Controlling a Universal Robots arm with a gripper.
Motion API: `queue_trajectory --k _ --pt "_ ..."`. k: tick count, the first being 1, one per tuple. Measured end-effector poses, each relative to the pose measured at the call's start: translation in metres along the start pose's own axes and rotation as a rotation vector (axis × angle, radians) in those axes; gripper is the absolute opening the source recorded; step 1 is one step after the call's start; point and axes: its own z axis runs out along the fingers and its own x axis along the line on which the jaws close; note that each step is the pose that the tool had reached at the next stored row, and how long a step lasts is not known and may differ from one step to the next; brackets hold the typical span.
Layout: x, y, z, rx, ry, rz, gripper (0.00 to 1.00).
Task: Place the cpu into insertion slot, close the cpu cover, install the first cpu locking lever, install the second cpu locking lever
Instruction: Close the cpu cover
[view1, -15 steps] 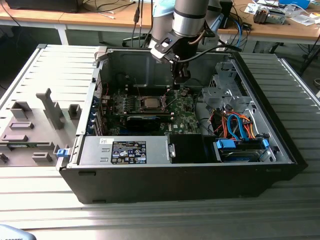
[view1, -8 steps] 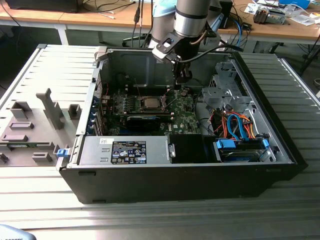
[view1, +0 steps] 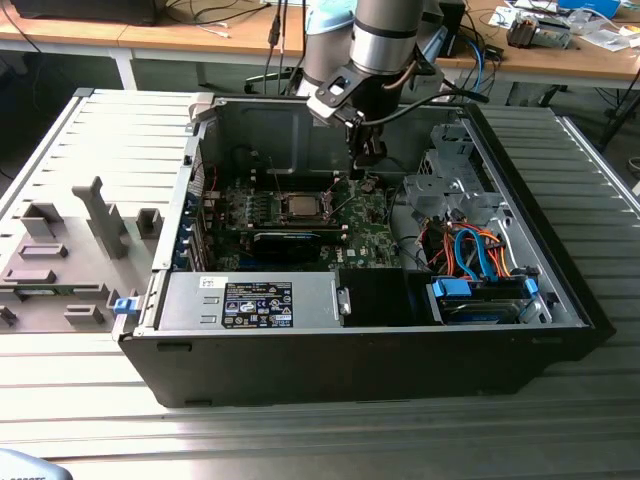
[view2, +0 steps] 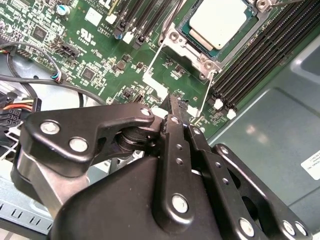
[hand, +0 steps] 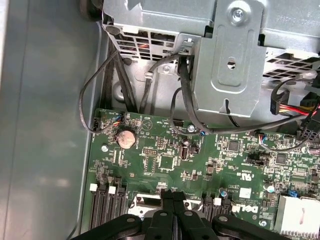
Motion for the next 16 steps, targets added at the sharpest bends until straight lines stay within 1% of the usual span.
queue_trajectory --k 3,12,16 --pt "-0.0003 0.0018 0.0002 0.0 -0.0001 0.0 0.11" --pt "-0.0005 0.0038 0.0022 0.0001 -0.0001 0.0 0.11" --pt "-0.0006 0.0051 0.0051 0.0 0.0 0.0 0.11"
